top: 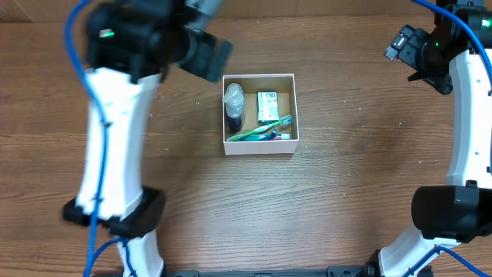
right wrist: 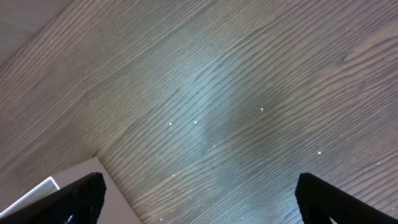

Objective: Pack container

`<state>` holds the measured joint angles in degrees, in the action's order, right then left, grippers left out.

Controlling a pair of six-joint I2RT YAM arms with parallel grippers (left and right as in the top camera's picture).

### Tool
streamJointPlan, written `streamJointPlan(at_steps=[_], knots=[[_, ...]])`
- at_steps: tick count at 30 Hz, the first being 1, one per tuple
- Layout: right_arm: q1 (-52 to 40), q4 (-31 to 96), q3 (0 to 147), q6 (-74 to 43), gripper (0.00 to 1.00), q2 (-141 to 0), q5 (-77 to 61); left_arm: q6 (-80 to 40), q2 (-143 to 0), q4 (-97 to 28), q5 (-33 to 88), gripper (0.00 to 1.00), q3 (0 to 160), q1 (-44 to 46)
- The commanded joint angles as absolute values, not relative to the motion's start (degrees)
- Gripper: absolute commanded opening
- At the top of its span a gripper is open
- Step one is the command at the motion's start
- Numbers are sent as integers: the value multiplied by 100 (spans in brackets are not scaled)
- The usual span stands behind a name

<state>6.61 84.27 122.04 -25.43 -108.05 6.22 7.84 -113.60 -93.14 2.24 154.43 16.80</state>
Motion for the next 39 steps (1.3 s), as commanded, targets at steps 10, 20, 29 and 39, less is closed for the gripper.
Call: streamJointPlan(at_steps=[10, 20, 29, 39], knots=[[668, 8416, 12252, -2534, 100, -10779, 683, 1675, -7269, -5511, 904, 100, 10383, 676], [668, 8416, 12252, -2536, 100, -10779, 683, 578, -4606, -2475, 1170, 100, 5824, 408], [668, 8416, 12252, -2534, 100, -10779, 683, -185, -2561, -565, 1109, 100, 2998, 311], [668, 8416, 12252, -2534, 100, -10779, 683, -690, -1011, 375, 663, 100, 1017, 290]])
